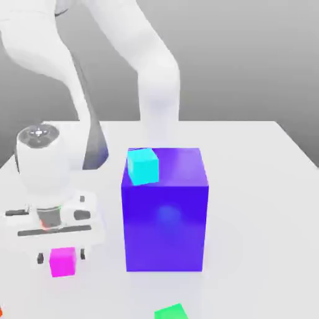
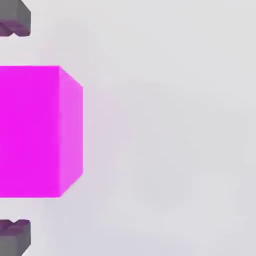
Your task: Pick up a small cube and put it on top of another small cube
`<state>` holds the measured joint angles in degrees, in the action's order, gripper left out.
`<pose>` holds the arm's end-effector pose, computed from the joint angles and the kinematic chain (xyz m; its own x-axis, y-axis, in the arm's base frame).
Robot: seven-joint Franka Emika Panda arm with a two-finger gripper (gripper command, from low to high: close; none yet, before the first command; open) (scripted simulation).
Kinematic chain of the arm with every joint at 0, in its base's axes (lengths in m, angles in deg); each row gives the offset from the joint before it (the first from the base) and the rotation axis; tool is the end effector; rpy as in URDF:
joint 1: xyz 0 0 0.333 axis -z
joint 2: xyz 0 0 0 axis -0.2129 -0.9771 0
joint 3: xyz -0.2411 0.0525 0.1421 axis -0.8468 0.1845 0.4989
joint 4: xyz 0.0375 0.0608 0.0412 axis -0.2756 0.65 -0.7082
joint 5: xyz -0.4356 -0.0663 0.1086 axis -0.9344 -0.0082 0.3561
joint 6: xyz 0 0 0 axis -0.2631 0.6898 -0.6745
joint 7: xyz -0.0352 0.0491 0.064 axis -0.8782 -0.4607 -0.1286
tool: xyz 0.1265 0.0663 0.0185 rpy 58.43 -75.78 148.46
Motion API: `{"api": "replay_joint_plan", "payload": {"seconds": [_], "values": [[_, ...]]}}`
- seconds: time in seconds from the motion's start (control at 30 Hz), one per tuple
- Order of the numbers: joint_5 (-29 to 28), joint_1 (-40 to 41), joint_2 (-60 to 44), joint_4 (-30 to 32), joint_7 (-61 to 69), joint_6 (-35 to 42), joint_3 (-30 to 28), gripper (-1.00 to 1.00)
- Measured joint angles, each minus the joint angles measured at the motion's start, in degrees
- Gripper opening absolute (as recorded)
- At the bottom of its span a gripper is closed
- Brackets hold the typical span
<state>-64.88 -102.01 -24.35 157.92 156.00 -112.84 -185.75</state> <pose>0.3970 -0.1816 0.0112 -0.8028 0.5962 -0.0018 0.5962 0.8028 0.0016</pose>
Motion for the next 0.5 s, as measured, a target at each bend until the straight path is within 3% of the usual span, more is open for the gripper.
{"api": "replay_joint_plan", "payload": {"seconds": [0.17,0.4,0.5], "values": [[0.0,0.1,-0.1,0.0,0.0,0.1,0.2,-1.0],[11.8,12.3,-6.5,3.7,8.3,3.3,14.8,-1.0],[16.9,16.0,-9.5,3.7,5.3,4.3,20.9,-1.0]]}}
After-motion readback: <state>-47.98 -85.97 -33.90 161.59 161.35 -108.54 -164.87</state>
